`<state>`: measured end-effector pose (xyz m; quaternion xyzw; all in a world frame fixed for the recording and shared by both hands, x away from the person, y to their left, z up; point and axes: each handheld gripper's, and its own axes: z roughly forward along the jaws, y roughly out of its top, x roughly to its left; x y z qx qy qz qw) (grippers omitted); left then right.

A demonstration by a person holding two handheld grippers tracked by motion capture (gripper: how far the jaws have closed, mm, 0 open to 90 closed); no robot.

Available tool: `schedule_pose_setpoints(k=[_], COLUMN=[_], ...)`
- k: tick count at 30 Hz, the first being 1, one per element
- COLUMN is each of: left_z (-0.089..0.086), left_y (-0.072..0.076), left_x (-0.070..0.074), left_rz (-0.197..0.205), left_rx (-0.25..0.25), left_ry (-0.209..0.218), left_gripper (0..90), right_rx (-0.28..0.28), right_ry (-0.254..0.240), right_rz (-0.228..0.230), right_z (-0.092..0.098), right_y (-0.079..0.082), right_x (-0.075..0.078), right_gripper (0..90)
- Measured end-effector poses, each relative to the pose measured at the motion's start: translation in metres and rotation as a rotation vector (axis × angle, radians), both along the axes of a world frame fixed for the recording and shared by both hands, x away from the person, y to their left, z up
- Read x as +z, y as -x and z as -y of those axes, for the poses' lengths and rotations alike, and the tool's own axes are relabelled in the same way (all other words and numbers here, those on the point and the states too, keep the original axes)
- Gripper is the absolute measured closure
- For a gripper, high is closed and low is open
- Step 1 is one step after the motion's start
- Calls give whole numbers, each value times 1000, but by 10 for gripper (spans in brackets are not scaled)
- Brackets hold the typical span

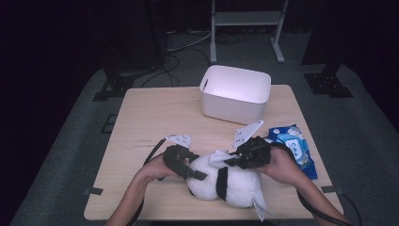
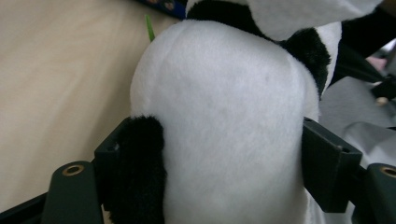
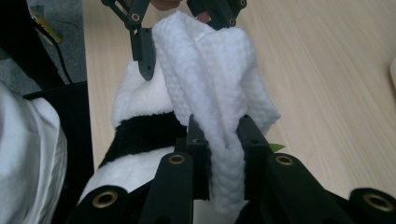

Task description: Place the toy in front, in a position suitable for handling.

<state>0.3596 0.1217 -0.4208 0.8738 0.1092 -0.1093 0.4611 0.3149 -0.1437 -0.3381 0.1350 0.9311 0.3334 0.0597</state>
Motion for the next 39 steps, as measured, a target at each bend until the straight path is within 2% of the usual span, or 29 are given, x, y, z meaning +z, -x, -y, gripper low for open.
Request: schedule_pose_setpoints(k=[5, 8, 12, 15, 17, 21, 26, 28, 31, 34, 39], left_z=[-6, -11, -17, -19, -20, -19, -21, -22, -26, -32, -30], left_y=[2, 3, 5, 7, 8, 9, 12, 13, 10, 8, 6], left_x=[10, 15, 16, 15, 14, 12, 10, 10, 9, 7, -2], left_rz=[125, 184, 232, 257, 264, 249, 214, 214, 152, 114, 60], left_rx=[73, 99, 113, 107, 103, 97, 82, 78, 83, 81, 80], left_ry=[-18, -39, -47, -44, -44, -35, -23, -14, 11, 39, 0], left_gripper=[246, 246, 245, 244, 244, 238, 204, 179, 116, 96, 22], right_rx=[-22, -24, -29, -52, -82, -108, -97, -89, -76, -70, -63], right_ry=[-12, -9, 13, 21, 5, -26, -40, -38, -40, -51, -54], right_rz=[15, 25, 48, 46, 36, 8, -2, 3, 0, -7, -3], right_z=[-5, -11, -16, -10, 1, 18, 22, 22, 23, 26, 28], right_y=[-11, -17, -25, -30, -33, -33, -24, -21, -18, -14, -10], right_x=[5, 9, 14, 14, 12, 6, 0, -1, -2, -3, -4], right_gripper=[776, 777, 776, 776, 777, 776, 777, 778, 778, 778, 778])
